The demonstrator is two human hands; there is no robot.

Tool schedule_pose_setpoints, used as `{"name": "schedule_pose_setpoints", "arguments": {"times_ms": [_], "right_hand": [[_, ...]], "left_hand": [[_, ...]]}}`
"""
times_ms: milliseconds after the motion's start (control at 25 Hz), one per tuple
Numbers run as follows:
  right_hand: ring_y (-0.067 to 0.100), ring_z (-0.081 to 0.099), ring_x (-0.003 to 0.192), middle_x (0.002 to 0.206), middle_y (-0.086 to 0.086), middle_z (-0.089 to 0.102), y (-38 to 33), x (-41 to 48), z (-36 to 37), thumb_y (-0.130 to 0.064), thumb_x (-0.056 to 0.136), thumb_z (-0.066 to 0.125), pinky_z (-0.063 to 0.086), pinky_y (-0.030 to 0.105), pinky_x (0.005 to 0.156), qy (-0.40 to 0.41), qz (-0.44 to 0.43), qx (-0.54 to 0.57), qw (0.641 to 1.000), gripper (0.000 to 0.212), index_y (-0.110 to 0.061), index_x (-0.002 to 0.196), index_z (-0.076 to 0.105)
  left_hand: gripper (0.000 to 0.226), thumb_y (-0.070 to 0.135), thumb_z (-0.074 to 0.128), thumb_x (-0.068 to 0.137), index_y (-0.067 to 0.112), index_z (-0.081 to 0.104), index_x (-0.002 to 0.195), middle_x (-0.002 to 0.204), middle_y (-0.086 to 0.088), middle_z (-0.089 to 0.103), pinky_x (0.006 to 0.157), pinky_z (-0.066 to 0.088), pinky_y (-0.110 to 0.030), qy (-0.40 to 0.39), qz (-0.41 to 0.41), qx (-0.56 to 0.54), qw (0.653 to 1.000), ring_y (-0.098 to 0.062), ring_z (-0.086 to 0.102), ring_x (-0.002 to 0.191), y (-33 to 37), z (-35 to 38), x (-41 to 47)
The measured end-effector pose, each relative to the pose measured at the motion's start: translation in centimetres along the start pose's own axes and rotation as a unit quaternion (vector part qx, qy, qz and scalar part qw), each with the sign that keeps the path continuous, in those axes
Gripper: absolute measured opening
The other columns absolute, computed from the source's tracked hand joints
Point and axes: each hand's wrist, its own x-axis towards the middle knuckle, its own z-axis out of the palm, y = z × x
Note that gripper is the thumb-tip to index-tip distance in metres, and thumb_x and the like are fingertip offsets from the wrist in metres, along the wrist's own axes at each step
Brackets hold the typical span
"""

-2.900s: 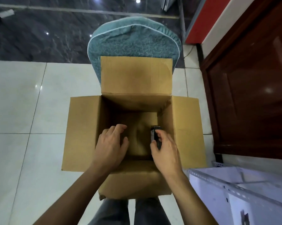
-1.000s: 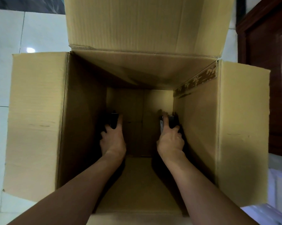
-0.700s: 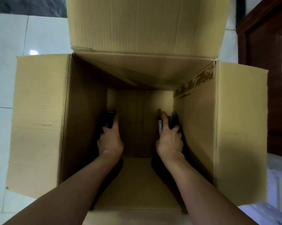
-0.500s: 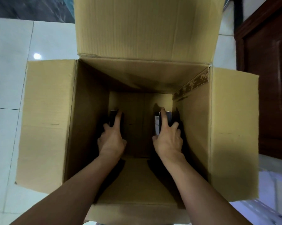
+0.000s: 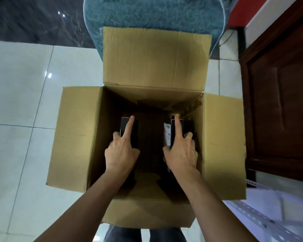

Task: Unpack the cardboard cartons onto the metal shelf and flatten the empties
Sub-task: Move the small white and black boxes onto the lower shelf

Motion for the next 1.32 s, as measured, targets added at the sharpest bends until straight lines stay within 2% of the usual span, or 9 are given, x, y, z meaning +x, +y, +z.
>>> {"name": "schedule_pose_setpoints", "arguments": {"times_ms": [120, 320, 560, 800, 1080, 1320], "right_hand": [[0.038, 0.049, 0.130, 0.147, 0.019, 0.039, -0.2, -1.6, -2.2, -0.034, 0.090, 0.072, 0.054, 0.050, 0.094, 0.022, -0.005, 0.009, 1.000, 0.113, -0.047, 0.153, -0.020], [0.028, 0.058, 0.111, 0.129, 0.014, 0.050, -0.3, -4.3, -5.7, -0.039, 0.091, 0.071, 0.057, 0.039, 0.085, 0.065, -0.028, 0.029, 0.997, 0.110, -0.042, 0.155, -0.018], [0.025, 0.056, 0.114, 0.131, 0.011, 0.050, -1.0, -7.5, -9.9, -0.041, 0.093, 0.068, 0.055, 0.037, 0.085, 0.092, -0.037, 0.057, 0.993, 0.103, -0.043, 0.156, -0.014], [0.022, 0.057, 0.112, 0.131, 0.009, 0.055, -1.8, -11.0, -12.4, -0.038, 0.093, 0.067, 0.056, 0.035, 0.083, 0.141, -0.021, 0.090, 0.986, 0.094, -0.035, 0.159, 0.000], [0.028, 0.059, 0.109, 0.122, 0.009, 0.059, -3.3, -15.4, -14.9, -0.037, 0.091, 0.067, 0.056, 0.046, 0.087, 0.190, 0.068, 0.140, 0.969, 0.087, -0.040, 0.155, 0.008], [0.029, 0.060, 0.112, 0.123, 0.008, 0.057, -3.0, -20.1, -16.5, -0.041, 0.091, 0.063, 0.054, 0.045, 0.090, 0.257, 0.137, 0.159, 0.943, 0.079, -0.038, 0.156, 0.017]], "left_hand": [[0.110, 0.024, 0.069, 0.088, 0.051, -0.017, 0.151, 0.131, -0.015, 0.046, 0.064, 0.053, -0.034, 0.019, 0.016, -0.009, 1.000, -0.026, 0.062, 0.087, 1.4, -1.9, -2.0], [0.109, 0.025, 0.068, 0.089, 0.049, -0.017, 0.152, 0.126, -0.011, 0.048, 0.061, 0.055, -0.031, 0.042, 0.029, -0.023, 0.998, -0.016, 0.056, 0.074, 3.3, -5.0, -5.3], [0.109, 0.026, 0.067, 0.086, 0.049, -0.016, 0.153, 0.113, -0.007, 0.050, 0.059, 0.055, -0.033, 0.071, 0.047, -0.021, 0.996, -0.017, 0.055, 0.072, 5.2, -9.3, -7.8], [0.102, 0.030, 0.067, 0.089, 0.045, -0.008, 0.156, 0.114, -0.003, 0.052, 0.058, 0.049, -0.024, 0.071, 0.093, -0.009, 0.993, -0.011, 0.053, 0.074, 5.9, -12.2, -9.5], [0.094, 0.033, 0.064, 0.088, 0.044, 0.001, 0.157, 0.117, -0.003, 0.054, 0.067, 0.054, -0.035, 0.069, 0.185, -0.013, 0.980, -0.018, 0.057, 0.085, 7.0, -16.3, -10.3], [0.090, 0.037, 0.065, 0.088, 0.041, 0.007, 0.156, 0.115, -0.002, 0.056, 0.069, 0.053, -0.035, 0.077, 0.283, -0.002, 0.956, -0.020, 0.061, 0.090, 8.8, -18.0, -12.4]]}}
